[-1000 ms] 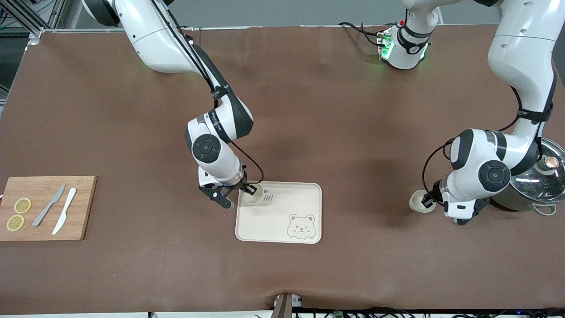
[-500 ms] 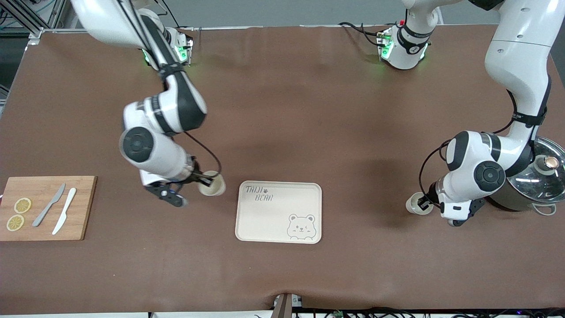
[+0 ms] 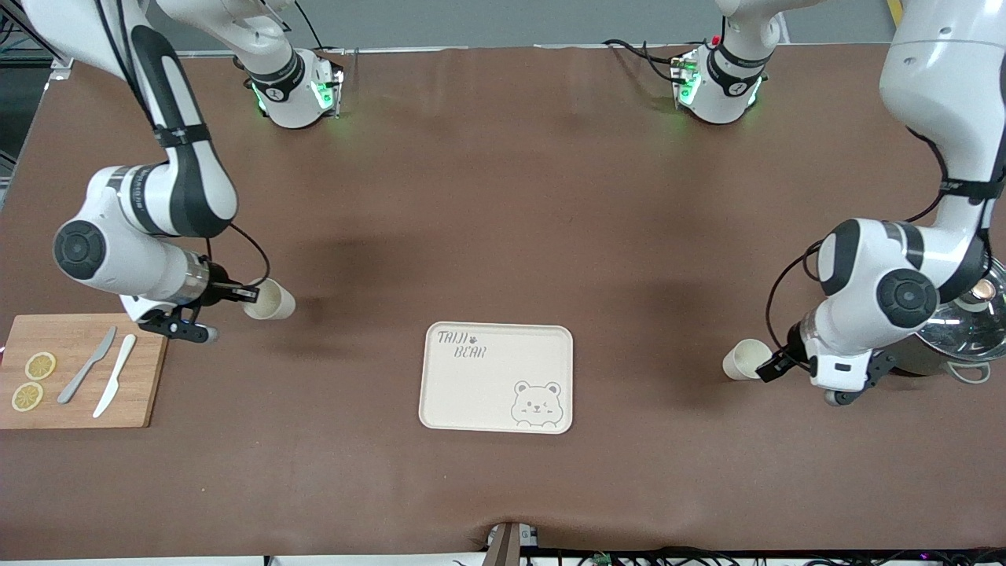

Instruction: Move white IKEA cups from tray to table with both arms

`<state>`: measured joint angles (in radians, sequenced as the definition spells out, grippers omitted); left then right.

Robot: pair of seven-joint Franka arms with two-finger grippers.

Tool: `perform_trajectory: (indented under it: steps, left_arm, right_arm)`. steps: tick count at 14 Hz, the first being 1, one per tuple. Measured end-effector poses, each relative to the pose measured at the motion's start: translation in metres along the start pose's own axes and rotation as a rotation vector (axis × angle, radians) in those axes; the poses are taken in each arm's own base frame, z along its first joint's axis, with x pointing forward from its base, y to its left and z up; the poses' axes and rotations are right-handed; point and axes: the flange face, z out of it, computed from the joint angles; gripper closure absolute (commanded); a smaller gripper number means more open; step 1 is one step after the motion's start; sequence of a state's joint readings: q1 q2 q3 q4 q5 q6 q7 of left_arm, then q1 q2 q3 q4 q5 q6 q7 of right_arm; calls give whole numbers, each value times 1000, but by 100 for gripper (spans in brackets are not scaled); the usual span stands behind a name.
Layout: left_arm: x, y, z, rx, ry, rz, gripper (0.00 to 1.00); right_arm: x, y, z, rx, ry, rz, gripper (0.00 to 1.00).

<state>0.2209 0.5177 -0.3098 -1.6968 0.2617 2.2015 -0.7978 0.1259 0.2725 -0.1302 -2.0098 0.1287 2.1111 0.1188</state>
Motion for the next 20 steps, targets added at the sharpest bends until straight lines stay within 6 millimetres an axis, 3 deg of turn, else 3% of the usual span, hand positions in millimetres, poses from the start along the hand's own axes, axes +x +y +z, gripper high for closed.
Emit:
perform_trajectory:
  steps: [6, 8, 11, 12, 13, 17, 18, 20]
  left_arm:
    - [22, -50, -94, 40, 59, 178, 0]
    - [25, -57, -121, 50, 73, 206, 0]
    - [25, -61, -162, 67, 76, 197, 0]
    - [24, -64, -176, 78, 69, 193, 0]
    - [21, -65, -189, 86, 66, 197, 0]
    - [9, -69, -235, 94, 92, 220, 0]
    - [6, -70, -246, 96, 90, 225, 0]
    - [4, -73, -265, 85, 84, 282, 0]
  right_arm:
    - [-8, 131, 44, 8, 54, -140, 100]
    - [-15, 150, 55, 13, 40, -140, 100]
    - [-24, 146, 71, 11, 35, -148, 100]
    - [-26, 145, 76, 10, 33, -150, 44]
    - [-27, 144, 80, 10, 31, -150, 0]
    - [-25, 140, 78, 14, 15, -158, 0]
    - [-20, 137, 69, 18, 8, -164, 0]
    - [0, 129, 22, 32, -7, -182, 0]
